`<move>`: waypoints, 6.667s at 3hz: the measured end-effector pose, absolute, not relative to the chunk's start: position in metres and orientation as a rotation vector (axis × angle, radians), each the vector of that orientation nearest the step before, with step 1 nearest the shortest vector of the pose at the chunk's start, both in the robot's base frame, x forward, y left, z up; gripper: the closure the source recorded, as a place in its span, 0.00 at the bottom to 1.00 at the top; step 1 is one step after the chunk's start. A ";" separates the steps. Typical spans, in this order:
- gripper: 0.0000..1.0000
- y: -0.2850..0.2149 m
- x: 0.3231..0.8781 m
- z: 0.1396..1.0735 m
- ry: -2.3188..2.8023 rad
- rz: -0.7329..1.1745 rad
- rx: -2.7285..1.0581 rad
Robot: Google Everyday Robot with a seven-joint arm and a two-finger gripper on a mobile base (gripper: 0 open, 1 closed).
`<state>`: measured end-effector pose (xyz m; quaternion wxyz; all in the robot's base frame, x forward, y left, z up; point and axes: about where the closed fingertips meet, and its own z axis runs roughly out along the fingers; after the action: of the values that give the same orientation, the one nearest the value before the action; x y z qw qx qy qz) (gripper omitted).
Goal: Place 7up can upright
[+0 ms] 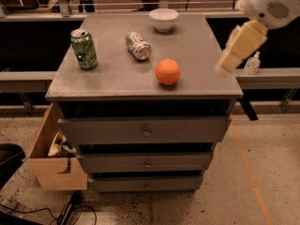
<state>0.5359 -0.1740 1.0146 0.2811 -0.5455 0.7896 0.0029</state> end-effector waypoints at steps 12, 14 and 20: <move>0.00 -0.018 0.840 0.974 2.288 0.386 -0.585; 0.00 0.003 0.833 0.942 2.394 0.285 -0.705; 0.00 0.032 0.810 0.902 2.513 0.010 -1.043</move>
Offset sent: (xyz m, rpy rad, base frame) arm 0.2004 0.0550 0.0694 0.4121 -0.0486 -0.2062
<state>0.8099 0.0316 0.9022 0.2090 -0.3749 0.9032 0.0037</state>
